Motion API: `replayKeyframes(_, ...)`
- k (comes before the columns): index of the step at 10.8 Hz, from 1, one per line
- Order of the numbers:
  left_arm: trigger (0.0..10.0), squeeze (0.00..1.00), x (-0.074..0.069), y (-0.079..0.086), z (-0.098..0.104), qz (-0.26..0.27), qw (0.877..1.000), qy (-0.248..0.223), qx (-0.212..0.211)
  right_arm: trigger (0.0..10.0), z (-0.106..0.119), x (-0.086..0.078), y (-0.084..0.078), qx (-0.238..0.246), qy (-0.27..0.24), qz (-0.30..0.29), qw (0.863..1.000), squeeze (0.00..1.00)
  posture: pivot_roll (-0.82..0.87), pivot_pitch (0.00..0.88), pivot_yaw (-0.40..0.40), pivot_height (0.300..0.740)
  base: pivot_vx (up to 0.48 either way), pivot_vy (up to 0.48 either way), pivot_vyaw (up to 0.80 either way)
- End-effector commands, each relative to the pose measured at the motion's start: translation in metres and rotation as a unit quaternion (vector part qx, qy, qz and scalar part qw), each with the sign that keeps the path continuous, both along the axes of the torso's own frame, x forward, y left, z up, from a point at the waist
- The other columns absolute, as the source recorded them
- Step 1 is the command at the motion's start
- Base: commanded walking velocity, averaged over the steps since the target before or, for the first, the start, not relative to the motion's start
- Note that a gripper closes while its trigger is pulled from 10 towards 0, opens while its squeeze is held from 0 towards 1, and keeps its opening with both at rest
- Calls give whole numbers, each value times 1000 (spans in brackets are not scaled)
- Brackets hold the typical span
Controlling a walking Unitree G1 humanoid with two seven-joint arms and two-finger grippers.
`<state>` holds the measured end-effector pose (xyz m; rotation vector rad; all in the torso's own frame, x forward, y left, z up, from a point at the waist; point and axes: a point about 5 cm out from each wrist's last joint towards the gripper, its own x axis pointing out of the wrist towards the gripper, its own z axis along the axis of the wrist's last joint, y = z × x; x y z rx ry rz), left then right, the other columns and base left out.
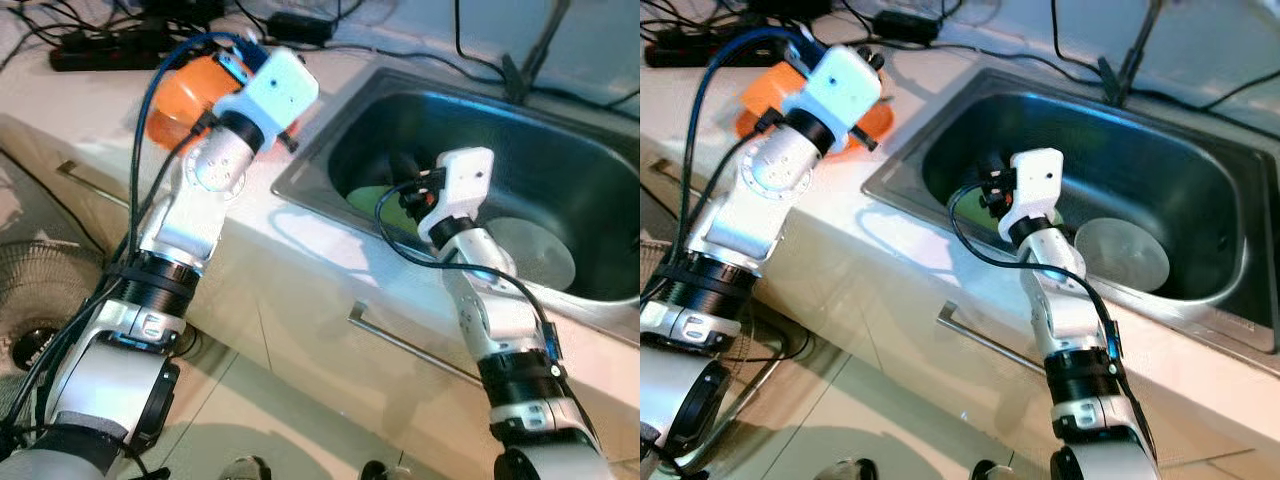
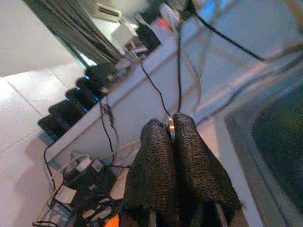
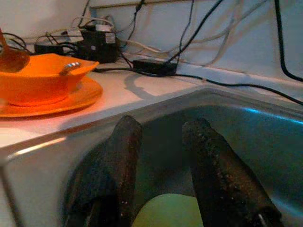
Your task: Kitchen organization
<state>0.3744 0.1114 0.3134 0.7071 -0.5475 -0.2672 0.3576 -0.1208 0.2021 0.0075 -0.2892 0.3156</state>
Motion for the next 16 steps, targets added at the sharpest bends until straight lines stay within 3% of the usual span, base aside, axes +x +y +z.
replayKeyframes(1,10000,0,-5,-2,7,-16,1000,-5,-15,10000,4,2,0,8,-10,-1,1000,0,166,50,-39,740,0,0,0)
replayKeyframes(3,10000,0,-24,-13,39,-66,989,-108,-76,10000,6,5,0,10,-17,-2,1000,0,161,32,-32,740,0,0,0)
replayKeyframes(4,10000,0,-29,-24,37,-105,984,-108,-97,10000,7,7,0,12,-19,-3,1000,0,159,28,-29,740,0,0,0)
replayKeyframes(7,10000,0,-35,-59,-5,-180,970,-18,-164,10000,15,4,-4,11,-36,9,999,0,143,24,-15,740,0,0,0)
replayKeyframes(8,10000,0,-36,-63,-11,-188,966,-6,-176,10000,16,3,-7,8,-40,20,999,298,139,25,-12,740,0,0,0)
replayKeyframes(9,10000,0,-36,-64,-17,-184,963,8,-196,10000,17,2,-13,2,-39,24,999,1000,137,27,-12,740,0,0,0)
replayKeyframes(12,10000,0,-38,-64,-28,-181,961,29,-207,10000,9,-9,-7,-38,-29,104,993,1000,129,40,-9,740,0,0,0)
replayKeyframes(13,10000,0,-39,-67,-30,-185,960,36,-208,10000,8,-10,-3,-43,-28,108,993,0,129,40,-9,740,0,0,0)
replayKeyframes(16,10000,0,-45,-82,-46,-226,948,91,-205,10000,5,-12,10,-38,-25,121,992,0,134,39,-10,740,0,0,0)
